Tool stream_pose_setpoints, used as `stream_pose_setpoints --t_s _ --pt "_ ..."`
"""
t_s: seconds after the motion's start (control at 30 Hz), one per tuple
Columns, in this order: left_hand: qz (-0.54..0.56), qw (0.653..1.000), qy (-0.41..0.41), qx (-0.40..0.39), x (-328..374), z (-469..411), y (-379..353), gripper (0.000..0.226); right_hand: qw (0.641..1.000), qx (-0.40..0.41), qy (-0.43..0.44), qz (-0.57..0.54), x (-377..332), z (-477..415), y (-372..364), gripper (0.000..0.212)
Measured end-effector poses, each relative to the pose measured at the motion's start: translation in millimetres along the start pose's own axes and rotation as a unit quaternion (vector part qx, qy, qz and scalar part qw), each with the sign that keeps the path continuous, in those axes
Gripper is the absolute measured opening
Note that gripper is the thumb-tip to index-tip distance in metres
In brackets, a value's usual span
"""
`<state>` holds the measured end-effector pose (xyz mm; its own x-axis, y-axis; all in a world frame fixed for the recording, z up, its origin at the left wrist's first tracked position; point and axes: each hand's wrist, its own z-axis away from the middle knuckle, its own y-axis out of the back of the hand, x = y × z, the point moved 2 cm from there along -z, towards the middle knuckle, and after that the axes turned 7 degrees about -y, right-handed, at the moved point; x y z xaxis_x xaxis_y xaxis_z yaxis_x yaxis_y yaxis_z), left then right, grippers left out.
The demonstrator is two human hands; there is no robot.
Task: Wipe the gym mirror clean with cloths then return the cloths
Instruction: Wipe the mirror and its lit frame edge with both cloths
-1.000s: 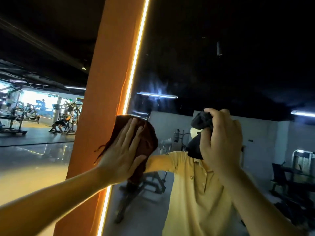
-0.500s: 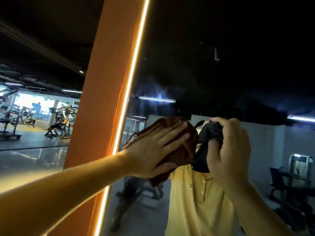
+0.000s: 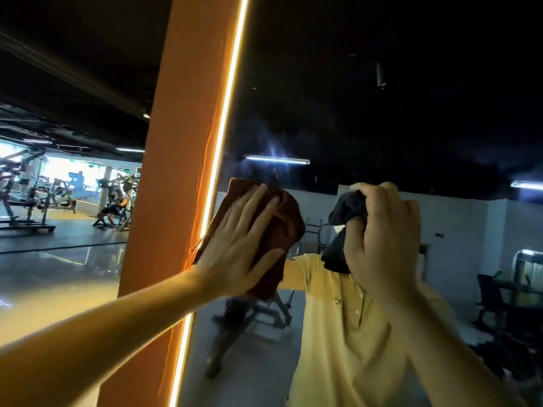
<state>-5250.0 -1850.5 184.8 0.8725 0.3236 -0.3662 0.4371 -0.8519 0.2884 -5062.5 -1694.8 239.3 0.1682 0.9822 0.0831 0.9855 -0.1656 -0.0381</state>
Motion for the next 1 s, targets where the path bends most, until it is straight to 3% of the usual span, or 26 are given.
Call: stream_pose_setpoints --t_s 0.1,0.2,0.3,0.4,0.5,0.6,0.67,0.83,0.9,1.0 --pt "-0.027 1.0 0.007 0.0 -32.9 -72.4 30.0 0.079 1.0 0.004 0.005 0.003 -0.6 0.1 0.2 0.035" --pt "-0.022 0.995 0.094 0.036 -51.2 -149.7 50.0 0.085 1.0 0.004 0.004 0.003 -0.1 0.4 0.8 0.034" --pt "-0.015 0.987 0.131 0.089 -40.5 -157.2 31.1 0.081 1.0 0.008 0.006 0.006 -0.7 -0.1 1.9 0.034" --pt "-0.001 0.995 0.046 0.09 -1.8 -83.5 -2.1 0.076 1.0 0.008 0.001 0.01 -1.1 0.3 1.9 0.035" --pt "-0.004 0.999 -0.039 0.022 16.8 14.8 -25.8 0.073 1.0 -0.001 -0.007 0.005 -4.2 -0.5 3.4 0.038" --pt "-0.08 0.989 -0.118 -0.033 -13.4 20.9 -10.9 0.083 1.0 -0.009 -0.002 0.014 -4.5 0.2 6.6 0.038" --pt "-0.099 0.991 -0.084 -0.02 -38.7 -26.7 11.0 0.09 1.0 -0.012 0.003 0.018 -3.9 0.7 6.9 0.037" --pt "-0.014 0.984 0.16 0.079 -58.3 -131.3 35.4 0.085 1.0 0.001 0.005 0.006 -2.3 0.8 3.7 0.036" --pt "-0.002 0.981 0.162 0.104 -36.6 -114.7 19.1 0.079 1.0 0.005 0.013 0.004 -0.6 1.5 2.4 0.035" --pt "-0.005 0.994 0.084 0.071 -2.4 -31.1 -7.9 0.075 1.0 0.01 0.009 0.008 0.9 1.9 -0.6 0.035"
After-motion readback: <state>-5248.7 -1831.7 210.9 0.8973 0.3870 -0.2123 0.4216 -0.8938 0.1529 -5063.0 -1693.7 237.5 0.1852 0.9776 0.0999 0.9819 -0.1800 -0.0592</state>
